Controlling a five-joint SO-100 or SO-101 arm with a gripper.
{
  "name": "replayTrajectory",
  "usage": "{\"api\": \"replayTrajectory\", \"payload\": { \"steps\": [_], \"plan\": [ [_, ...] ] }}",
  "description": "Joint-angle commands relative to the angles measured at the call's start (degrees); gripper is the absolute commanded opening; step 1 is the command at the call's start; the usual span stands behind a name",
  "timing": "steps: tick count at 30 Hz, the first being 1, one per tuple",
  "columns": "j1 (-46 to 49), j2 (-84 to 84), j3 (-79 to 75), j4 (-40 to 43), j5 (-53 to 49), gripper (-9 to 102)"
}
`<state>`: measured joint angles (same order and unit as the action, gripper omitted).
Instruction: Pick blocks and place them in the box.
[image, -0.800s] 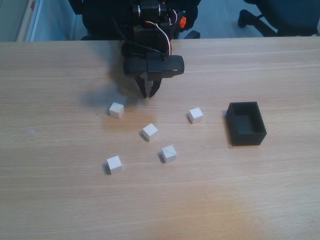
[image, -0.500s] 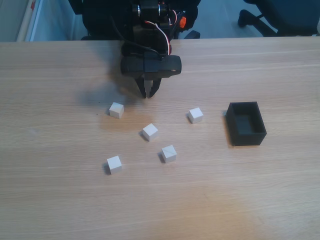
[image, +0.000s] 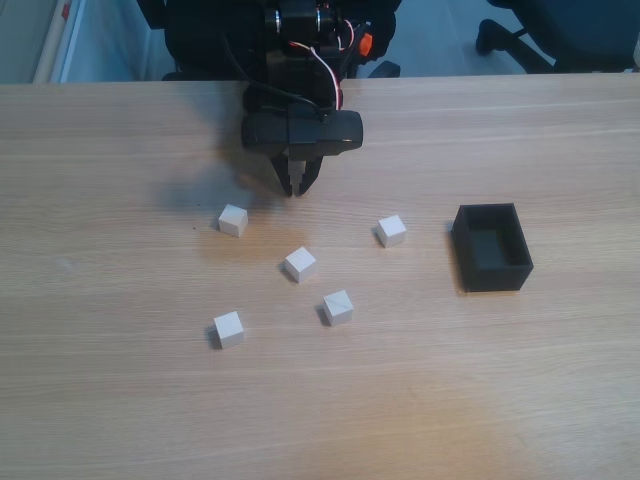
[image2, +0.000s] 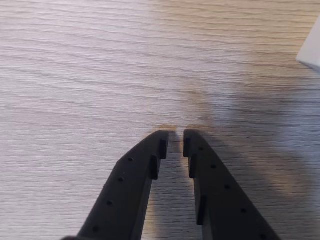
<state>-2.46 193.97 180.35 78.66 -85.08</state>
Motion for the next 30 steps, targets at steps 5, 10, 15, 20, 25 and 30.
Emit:
{"api": "replayTrajectory", "payload": {
  "steps": [5, 10, 15, 20, 25, 30],
  "plan": [
    [0.44, 1.49, 3.69, 2.81, 1.23, 0],
    [-0.44, 1.23, 3.69, 2.64, 1.85, 0],
    [-0.53, 0.18, 3.69, 2.02, 2.2, 0],
    [-0.35, 1.49, 3.69, 2.55, 2.81, 0],
    [-0.35, 1.49, 3.6, 2.72, 1.76, 0],
    [-0.09, 1.41, 2.9, 2.64, 1.14, 0]
  ]
}}
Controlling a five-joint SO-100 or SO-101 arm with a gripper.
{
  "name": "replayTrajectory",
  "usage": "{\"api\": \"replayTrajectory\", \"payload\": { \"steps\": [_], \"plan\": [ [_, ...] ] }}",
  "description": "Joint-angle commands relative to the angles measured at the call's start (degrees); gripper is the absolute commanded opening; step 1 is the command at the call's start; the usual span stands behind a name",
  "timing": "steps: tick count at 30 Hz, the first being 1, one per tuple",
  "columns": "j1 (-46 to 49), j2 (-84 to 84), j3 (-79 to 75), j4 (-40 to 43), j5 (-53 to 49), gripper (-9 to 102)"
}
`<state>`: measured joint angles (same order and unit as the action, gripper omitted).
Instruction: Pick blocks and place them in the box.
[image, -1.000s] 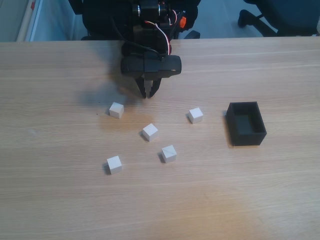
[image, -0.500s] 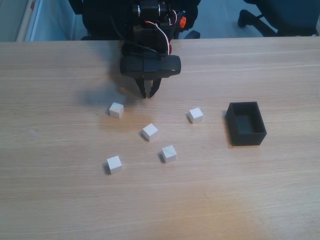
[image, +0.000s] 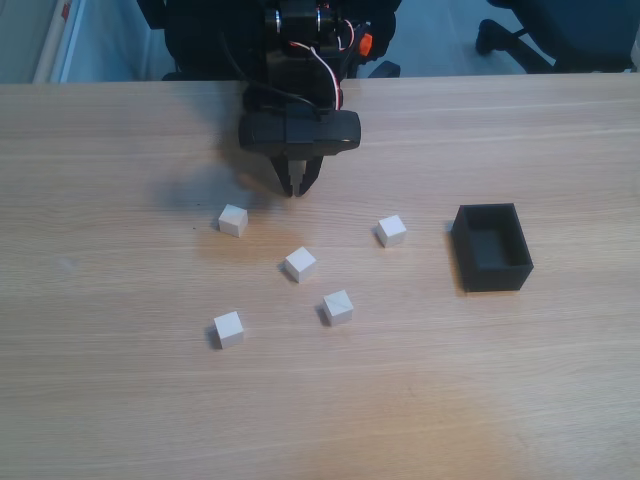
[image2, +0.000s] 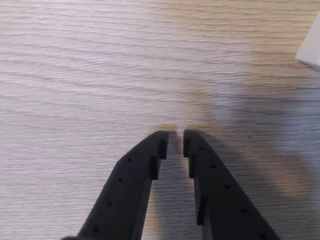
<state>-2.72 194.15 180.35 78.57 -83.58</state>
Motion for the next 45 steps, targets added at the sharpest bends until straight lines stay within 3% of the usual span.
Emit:
{"api": "replayTrajectory", "payload": {
  "steps": [1, 10, 25, 29, 36, 45],
  "plan": [
    [0.18, 1.23, 2.37, 2.55, -0.35, 0],
    [0.0, -1.76, -6.42, 1.14, -1.93, 2],
    [7.56, -26.19, -27.69, -8.09, -0.35, 6],
    [10.55, -32.43, -31.38, -8.7, 2.02, 14],
    [15.91, -41.57, -33.93, -10.2, 2.02, 15],
    [22.15, -54.67, -34.54, -19.86, -0.97, 15]
  ]
}}
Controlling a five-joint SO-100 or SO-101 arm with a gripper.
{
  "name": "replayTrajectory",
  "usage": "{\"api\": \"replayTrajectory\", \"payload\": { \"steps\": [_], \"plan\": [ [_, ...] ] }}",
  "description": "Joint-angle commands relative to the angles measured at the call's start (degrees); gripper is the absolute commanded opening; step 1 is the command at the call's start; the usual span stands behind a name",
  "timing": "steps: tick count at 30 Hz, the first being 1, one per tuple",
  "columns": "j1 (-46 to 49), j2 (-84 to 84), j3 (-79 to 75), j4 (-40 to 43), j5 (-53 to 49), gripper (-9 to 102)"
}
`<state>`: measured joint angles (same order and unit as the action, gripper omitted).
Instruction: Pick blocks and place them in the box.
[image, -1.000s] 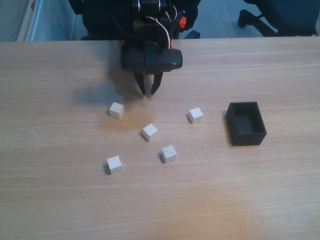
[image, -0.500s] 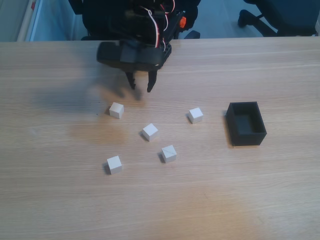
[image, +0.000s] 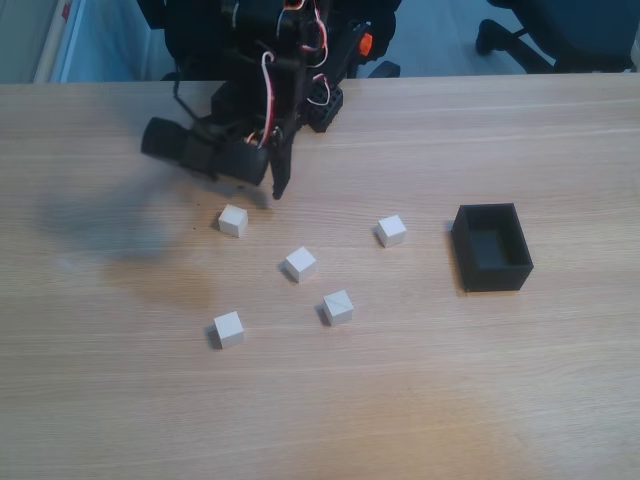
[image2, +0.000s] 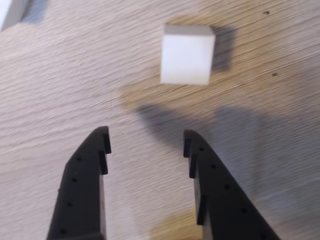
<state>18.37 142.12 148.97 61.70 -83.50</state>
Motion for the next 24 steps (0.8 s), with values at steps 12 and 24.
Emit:
{"api": "replayTrajectory", "payload": {
  "steps": [12, 24],
  "plan": [
    [5.36, -12.66, -6.06, -10.2, -3.78, 19],
    [5.89, -19.42, -8.26, -15.73, -5.19, 18]
  ]
}}
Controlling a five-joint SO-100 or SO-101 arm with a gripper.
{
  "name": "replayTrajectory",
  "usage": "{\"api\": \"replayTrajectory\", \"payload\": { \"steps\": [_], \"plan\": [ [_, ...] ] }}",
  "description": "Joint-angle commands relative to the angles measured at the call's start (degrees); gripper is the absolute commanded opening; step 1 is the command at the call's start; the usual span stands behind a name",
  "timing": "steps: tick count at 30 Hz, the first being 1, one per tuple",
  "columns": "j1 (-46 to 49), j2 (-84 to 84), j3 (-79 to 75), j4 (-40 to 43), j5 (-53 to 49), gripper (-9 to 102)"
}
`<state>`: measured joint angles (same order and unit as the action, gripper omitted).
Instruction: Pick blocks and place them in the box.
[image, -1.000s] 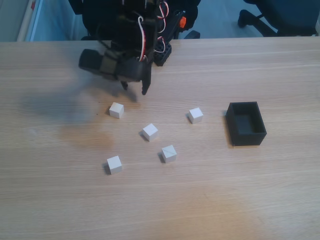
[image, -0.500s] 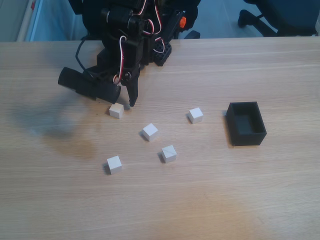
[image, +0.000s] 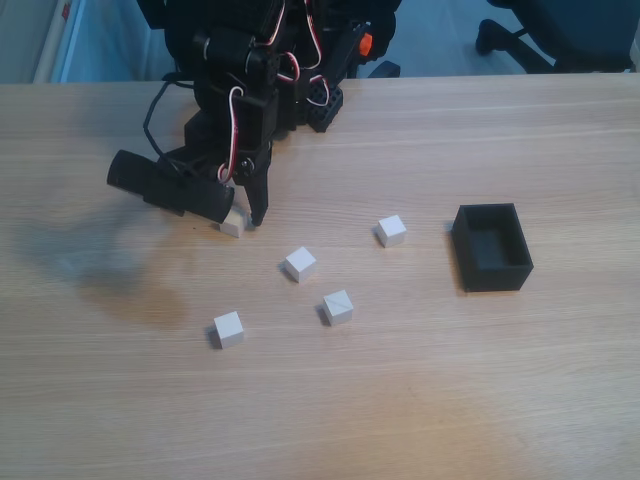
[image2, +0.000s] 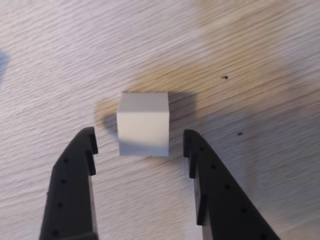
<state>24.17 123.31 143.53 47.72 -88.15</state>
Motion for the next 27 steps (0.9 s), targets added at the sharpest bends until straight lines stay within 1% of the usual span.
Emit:
{"api": "replayTrajectory", "payload": {
  "steps": [1, 8, 17, 19, 21, 24, 27],
  "plan": [
    [0.09, -0.97, -2.81, -2.2, -0.62, 18],
    [0.09, -1.67, -1.93, -3.69, -0.53, 16],
    [-0.35, -1.32, 0.44, -3.34, -0.79, 8],
    [-0.88, -0.88, 0.62, -2.99, -0.79, 4],
    [-1.67, 0.0, 0.62, -2.64, -0.35, 0],
    [-3.69, 2.72, 0.18, -0.7, -0.62, 0],
    [-7.73, 6.77, -1.49, 1.58, 0.09, 0]
  ]
}}
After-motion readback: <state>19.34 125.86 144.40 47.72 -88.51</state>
